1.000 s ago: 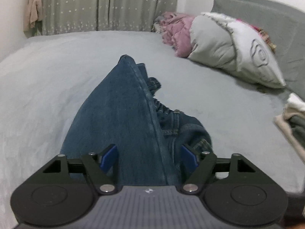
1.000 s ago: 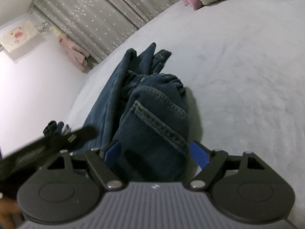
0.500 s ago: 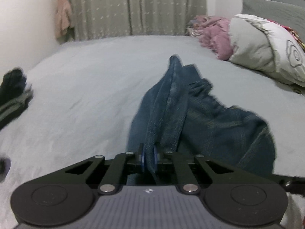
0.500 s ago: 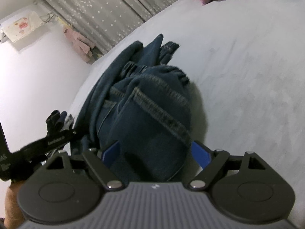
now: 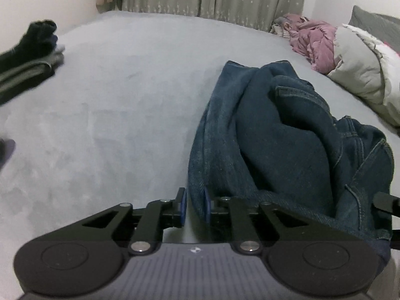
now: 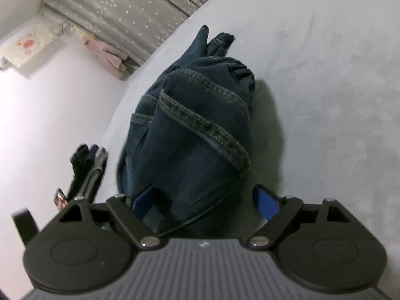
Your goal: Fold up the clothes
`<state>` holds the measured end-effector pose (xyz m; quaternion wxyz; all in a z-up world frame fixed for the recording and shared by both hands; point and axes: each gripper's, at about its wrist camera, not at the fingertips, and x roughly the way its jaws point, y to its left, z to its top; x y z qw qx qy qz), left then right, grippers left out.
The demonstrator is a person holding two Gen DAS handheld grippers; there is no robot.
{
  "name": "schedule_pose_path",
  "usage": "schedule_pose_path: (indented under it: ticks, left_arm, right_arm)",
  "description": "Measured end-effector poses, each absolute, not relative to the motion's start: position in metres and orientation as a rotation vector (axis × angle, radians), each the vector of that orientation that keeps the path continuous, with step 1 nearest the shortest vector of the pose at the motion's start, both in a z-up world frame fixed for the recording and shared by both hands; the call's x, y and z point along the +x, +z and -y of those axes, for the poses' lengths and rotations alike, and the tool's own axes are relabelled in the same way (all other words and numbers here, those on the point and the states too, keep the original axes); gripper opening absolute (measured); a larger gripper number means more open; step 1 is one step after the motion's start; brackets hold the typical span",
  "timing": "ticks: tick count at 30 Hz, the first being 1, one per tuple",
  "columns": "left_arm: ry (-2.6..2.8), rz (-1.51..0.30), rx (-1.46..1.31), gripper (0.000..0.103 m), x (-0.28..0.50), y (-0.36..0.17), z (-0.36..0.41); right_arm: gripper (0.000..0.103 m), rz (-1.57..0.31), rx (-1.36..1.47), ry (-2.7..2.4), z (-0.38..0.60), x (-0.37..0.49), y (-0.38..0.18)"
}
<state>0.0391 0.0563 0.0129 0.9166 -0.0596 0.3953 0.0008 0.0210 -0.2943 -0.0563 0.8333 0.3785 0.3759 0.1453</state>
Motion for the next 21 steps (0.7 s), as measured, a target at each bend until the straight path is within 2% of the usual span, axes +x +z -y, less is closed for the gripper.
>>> schedule_pose_path:
  ticks: [1,3,4,6,12,21]
  left_arm:
    - [-0.004,-0.813,-0.121,0.01,0.04,0.012,-0.054]
    - [-0.019,-0.812,-0.117,0.008,0.039,0.01,-0.05]
    - [-0.027,-0.81,-0.115,0.006,0.037,0.009,-0.05]
    - [-0.056,-0.801,-0.115,0.006,0.034,0.01,-0.046]
    - [-0.18,-0.787,-0.139,0.006,0.031,0.016,-0.021]
    - [-0.482,-0.79,-0.284,0.006,0.036,0.024,0.031]
  right_arm:
    - [0.084,-0.797,0.827,0.316,0.295,0.023,-0.059]
    - [0.067,-0.797,0.878,0.333,0.297,0.027,-0.064]
    - [0.064,-0.786,0.892,0.344,0.298,0.027,-0.065]
    - [0.042,-0.753,0.904,0.366,0.299,0.025,-0.063]
    - [0.032,-0.651,0.876,0.401,0.302,0.015,-0.036]
    - [0.032,-0.49,0.887,0.469,0.324,-0.003,0.013]
